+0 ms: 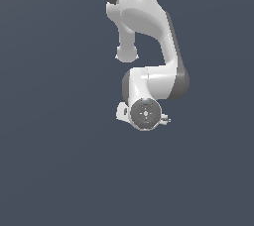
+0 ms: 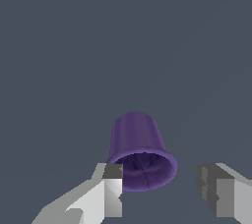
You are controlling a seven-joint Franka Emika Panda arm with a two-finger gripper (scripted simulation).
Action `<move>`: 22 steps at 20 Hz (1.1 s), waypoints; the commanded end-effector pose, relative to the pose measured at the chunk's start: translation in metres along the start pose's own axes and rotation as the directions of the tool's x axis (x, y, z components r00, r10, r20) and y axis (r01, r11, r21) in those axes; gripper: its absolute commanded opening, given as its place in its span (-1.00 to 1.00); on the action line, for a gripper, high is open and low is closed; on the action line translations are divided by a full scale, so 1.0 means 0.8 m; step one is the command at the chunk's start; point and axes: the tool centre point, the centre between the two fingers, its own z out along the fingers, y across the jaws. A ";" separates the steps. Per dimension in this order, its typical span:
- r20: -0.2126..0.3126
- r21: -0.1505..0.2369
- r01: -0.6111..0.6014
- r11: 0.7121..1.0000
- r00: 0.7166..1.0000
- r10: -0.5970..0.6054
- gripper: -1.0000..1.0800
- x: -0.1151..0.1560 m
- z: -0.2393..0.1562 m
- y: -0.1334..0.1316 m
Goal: Pick up the object and move it to a goal position.
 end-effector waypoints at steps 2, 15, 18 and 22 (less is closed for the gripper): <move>0.071 -0.008 -0.017 1.000 0.997 0.018 0.23 -0.004 0.011 -0.012; 0.286 -0.055 -0.056 0.997 0.956 0.070 0.23 -0.024 0.043 -0.045; 0.312 -0.064 -0.059 0.996 0.947 0.076 0.23 -0.028 0.047 -0.048; 0.334 -0.071 -0.062 0.996 0.939 0.082 0.23 -0.031 0.051 -0.051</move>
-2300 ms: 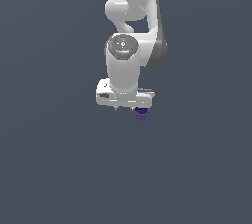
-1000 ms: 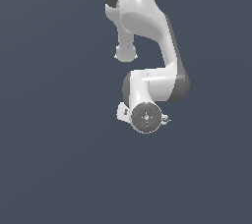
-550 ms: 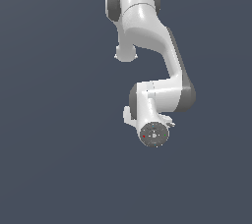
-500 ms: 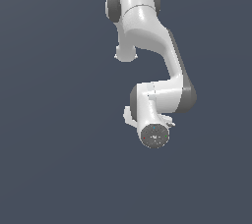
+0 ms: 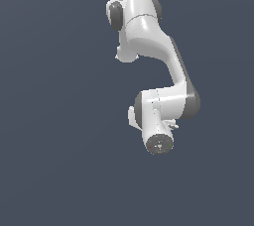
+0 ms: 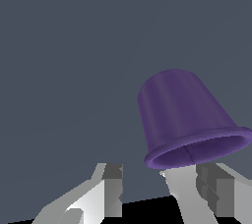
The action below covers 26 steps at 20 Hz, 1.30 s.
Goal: Pick up the object and move it to a goal position.
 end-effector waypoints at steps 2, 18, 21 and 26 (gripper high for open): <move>0.015 -0.004 -0.003 1.000 1.000 0.003 0.23 -0.002 0.002 -0.002; 0.015 -0.004 -0.003 1.000 1.000 0.003 0.23 -0.003 0.022 -0.001; 0.016 -0.005 -0.003 1.000 1.000 0.003 0.23 -0.003 0.030 -0.001; 0.017 -0.005 -0.004 1.000 1.000 0.004 0.23 -0.003 0.038 -0.001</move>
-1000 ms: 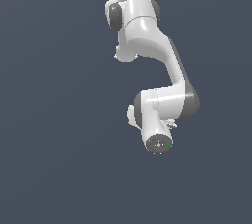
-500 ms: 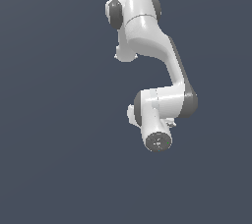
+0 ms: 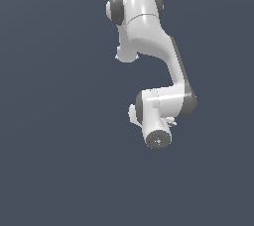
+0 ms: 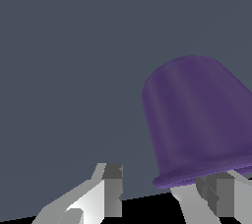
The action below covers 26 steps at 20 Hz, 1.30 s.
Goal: Pick up the object and move it to a goal position.
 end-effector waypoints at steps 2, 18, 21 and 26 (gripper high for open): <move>0.000 0.000 0.000 1.000 1.000 0.000 0.23 0.000 0.004 0.000; 0.000 0.000 0.000 1.000 1.000 0.000 -1.00 -0.003 0.001 0.002; 0.000 0.000 0.000 1.000 1.000 0.000 -1.00 -0.011 -0.003 0.006; 0.000 0.000 0.000 1.000 1.000 0.000 -1.00 -0.035 -0.018 0.018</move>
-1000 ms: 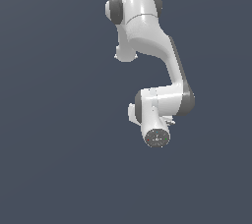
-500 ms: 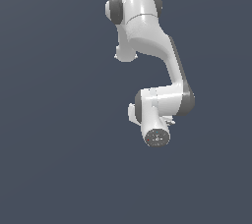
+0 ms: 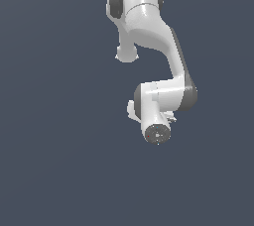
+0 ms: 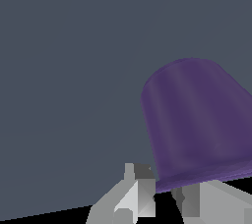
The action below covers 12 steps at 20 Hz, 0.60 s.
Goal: Pick up the object and move it to a goal position.
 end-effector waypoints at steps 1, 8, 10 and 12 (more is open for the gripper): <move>-0.002 0.002 0.000 1.000 1.000 0.000 -1.00 -0.015 -0.011 0.008; -0.002 0.002 0.000 1.000 1.000 0.000 -1.00 -0.079 -0.052 0.042; -0.002 0.002 0.000 1.000 1.000 0.000 -1.00 -0.100 -0.065 0.053; -0.002 0.002 0.000 1.000 1.000 0.000 -1.00 -0.122 -0.079 0.064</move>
